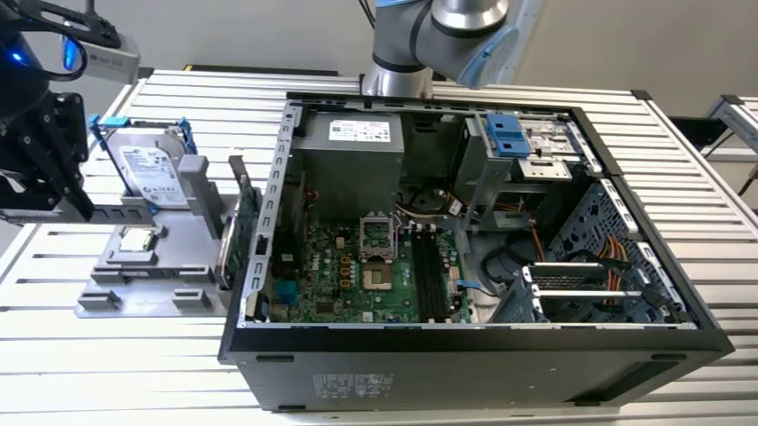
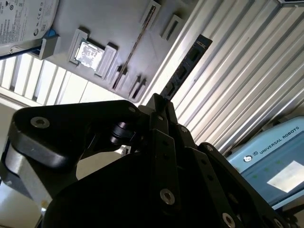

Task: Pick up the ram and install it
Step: 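Pick up the ram and move it above insertion slot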

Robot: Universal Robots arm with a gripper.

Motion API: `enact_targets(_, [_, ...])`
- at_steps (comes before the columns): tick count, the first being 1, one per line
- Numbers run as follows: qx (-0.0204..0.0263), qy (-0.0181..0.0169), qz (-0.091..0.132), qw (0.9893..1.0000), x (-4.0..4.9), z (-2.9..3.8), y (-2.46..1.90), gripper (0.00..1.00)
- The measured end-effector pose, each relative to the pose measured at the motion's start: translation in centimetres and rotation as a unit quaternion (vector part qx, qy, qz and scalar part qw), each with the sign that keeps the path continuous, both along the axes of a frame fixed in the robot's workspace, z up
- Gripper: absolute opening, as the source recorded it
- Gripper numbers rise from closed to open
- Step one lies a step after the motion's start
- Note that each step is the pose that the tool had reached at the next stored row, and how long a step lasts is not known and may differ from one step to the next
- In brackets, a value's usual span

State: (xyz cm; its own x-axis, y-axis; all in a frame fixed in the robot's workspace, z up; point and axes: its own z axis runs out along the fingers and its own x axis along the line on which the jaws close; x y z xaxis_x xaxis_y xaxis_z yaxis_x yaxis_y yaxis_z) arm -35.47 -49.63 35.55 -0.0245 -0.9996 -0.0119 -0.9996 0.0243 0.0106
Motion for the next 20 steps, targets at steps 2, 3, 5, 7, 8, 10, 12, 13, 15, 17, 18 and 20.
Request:
enact_targets(2, [0.0000, 0.0000, 0.000, 1.0000, 0.00, 0.25, 0.00, 0.00])
enact_targets(3, [0.0000, 0.0000, 0.000, 1.0000, 0.00, 0.38, 0.00, 0.00])
enact_targets(5, [0.0000, 0.0000, 0.000, 1.0000, 0.00, 0.64, 0.00, 0.00])
enact_targets(7, [0.0000, 0.0000, 0.000, 1.0000, 0.00, 0.97, 0.00, 0.00])
enact_targets(8, [0.0000, 0.0000, 0.000, 1.0000, 0.00, 1.14, 0.00, 0.00])
enact_targets(10, [0.0000, 0.0000, 0.000, 1.0000, 0.00, 1.46, 0.00, 0.00])
enact_targets(12, [0.0000, 0.0000, 0.000, 1.0000, 0.00, 1.76, 0.00, 0.00])
enact_targets(13, [0.0000, 0.0000, 0.000, 1.0000, 0.00, 1.91, 0.00, 0.00])
enact_targets(15, [0.0000, 0.0000, 0.000, 1.0000, 0.00, 2.19, 0.00, 0.00])
enact_targets(17, [0.0000, 0.0000, 0.000, 1.0000, 0.00, 2.40, 0.00, 0.00])
enact_targets(18, [0.0000, 0.0000, 0.000, 1.0000, 0.00, 2.46, -0.01, 0.00])
enact_targets(20, [0.0001, -0.0001, 0.000, 1.0000, 0.00, 2.47, 0.00, 0.00])
